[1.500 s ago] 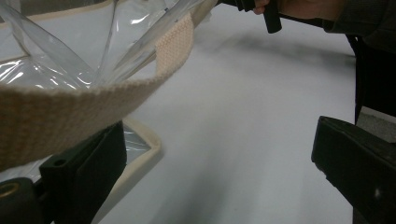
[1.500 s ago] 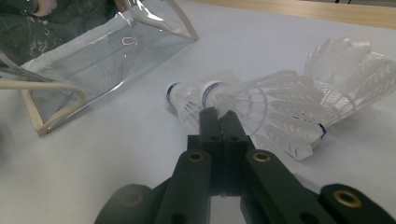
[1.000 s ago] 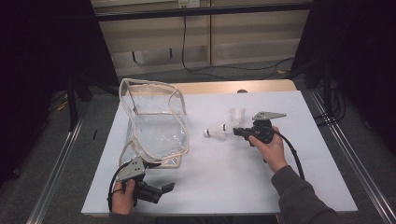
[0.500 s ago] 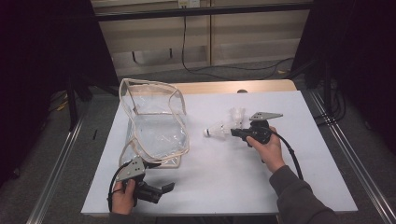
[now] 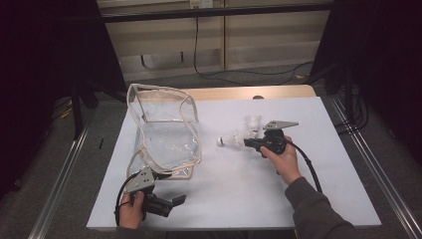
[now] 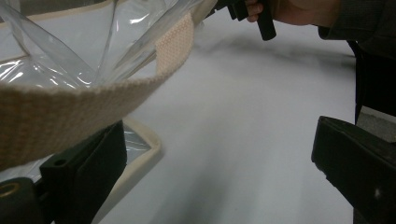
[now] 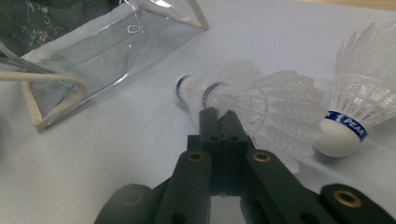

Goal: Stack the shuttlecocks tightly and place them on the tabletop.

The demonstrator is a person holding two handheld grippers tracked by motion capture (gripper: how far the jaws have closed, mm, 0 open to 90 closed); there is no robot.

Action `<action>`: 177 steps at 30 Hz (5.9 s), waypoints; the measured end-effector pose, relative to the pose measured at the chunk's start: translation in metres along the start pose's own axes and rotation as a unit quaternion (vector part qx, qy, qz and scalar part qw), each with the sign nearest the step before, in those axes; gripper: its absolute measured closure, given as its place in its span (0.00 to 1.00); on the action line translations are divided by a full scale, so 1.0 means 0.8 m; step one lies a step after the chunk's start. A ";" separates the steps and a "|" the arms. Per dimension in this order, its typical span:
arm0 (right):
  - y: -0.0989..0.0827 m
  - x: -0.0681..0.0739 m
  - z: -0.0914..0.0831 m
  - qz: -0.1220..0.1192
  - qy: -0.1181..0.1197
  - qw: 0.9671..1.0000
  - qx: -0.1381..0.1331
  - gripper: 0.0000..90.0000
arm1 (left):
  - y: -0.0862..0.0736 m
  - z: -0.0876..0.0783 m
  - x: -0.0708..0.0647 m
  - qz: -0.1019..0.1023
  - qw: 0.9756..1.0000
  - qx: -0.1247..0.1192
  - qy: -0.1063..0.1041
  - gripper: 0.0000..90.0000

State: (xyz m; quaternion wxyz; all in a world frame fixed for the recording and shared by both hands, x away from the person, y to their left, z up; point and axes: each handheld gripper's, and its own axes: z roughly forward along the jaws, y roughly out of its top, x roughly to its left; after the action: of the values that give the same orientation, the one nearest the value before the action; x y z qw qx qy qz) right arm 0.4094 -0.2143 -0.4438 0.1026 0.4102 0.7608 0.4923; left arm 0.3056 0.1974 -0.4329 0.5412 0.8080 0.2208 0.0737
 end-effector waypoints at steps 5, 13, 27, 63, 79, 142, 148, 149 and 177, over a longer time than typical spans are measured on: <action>0.000 0.001 0.002 0.000 0.000 1.000 0.002 1.00 | 0.000 0.000 0.000 0.000 1.000 0.000 0.000 0.04; -0.001 0.001 0.004 0.000 0.002 1.000 0.003 1.00 | 0.000 0.000 0.000 0.000 1.000 0.001 0.000 0.03; -0.001 0.001 0.006 0.000 0.002 1.000 0.005 1.00 | 0.000 0.000 0.000 -0.001 1.000 0.001 -0.001 0.03; 0.007 0.001 0.014 -0.006 0.000 1.000 0.010 1.00 | 0.000 0.000 0.000 -0.001 1.000 0.001 -0.003 0.03; 0.004 0.002 0.019 -0.007 0.005 1.000 0.015 1.00 | 0.000 0.000 0.000 -0.001 1.000 0.001 -0.003 0.03; 0.001 0.007 0.021 -0.010 0.020 0.999 0.028 1.00 | 0.000 0.000 0.000 -0.003 1.000 -0.001 -0.003 0.03; 0.001 0.007 0.023 -0.007 0.025 0.999 0.027 1.00 | 0.000 0.001 0.001 -0.004 1.000 -0.002 -0.004 0.03; 0.001 0.007 0.023 -0.007 0.026 0.999 0.027 1.00 | 0.000 0.001 0.001 -0.004 1.000 -0.001 -0.004 0.03; -0.002 0.005 0.026 -0.011 0.006 0.999 0.030 0.91 | 0.000 0.001 0.001 -0.004 1.000 -0.001 -0.005 0.03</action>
State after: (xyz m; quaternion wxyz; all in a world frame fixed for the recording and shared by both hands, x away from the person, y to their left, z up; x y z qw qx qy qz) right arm 0.4177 -0.1974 -0.4543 0.0908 0.4019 0.7801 0.4708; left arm 0.3062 0.1972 -0.4331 0.5432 0.8069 0.2218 0.0679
